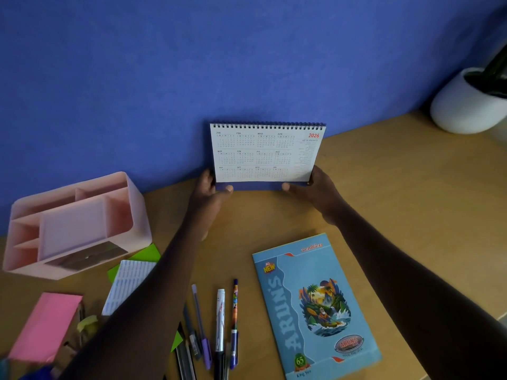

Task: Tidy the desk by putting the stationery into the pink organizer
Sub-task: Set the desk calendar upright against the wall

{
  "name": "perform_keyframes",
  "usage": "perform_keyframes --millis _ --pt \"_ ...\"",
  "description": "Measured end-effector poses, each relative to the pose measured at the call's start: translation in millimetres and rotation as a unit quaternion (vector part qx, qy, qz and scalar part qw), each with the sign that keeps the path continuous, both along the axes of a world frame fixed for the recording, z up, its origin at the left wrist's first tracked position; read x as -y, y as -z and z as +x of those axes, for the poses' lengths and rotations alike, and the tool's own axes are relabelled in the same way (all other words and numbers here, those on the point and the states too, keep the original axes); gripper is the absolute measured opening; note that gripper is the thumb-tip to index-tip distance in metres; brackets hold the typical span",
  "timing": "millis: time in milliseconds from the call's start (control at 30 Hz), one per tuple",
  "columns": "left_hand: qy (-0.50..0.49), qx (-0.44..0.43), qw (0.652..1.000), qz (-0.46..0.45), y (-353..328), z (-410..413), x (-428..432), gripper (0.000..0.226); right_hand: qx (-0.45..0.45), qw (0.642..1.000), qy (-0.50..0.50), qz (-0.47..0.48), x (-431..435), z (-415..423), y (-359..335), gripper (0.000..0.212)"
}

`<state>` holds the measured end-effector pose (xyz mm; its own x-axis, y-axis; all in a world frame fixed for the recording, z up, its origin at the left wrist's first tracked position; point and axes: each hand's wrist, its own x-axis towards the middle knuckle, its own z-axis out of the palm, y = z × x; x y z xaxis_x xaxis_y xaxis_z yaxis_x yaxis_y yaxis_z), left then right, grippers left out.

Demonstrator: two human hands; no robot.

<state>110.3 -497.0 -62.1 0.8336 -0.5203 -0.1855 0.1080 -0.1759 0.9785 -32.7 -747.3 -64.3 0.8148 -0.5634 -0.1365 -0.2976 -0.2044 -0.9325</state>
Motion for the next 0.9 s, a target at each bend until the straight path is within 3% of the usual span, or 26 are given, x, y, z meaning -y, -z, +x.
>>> perform_keyframes --millis 100,233,667,900 --pt "-0.011 -0.012 1.000 -0.008 9 -3 -5 0.091 0.029 0.999 0.031 0.015 1 -4 0 0.066" --pt "-0.012 -0.015 1.000 -0.021 12 -9 -10 0.092 0.045 0.997 0.060 0.024 -2 -7 -3 0.056" --pt "-0.015 -0.015 1.000 -0.014 14 -15 -16 0.090 0.036 0.997 0.072 -0.005 -4 -17 -6 0.057" --pt "-0.028 -0.019 0.999 -0.001 16 -22 -20 0.090 0.026 0.997 0.076 0.000 -10 -27 -2 0.074"
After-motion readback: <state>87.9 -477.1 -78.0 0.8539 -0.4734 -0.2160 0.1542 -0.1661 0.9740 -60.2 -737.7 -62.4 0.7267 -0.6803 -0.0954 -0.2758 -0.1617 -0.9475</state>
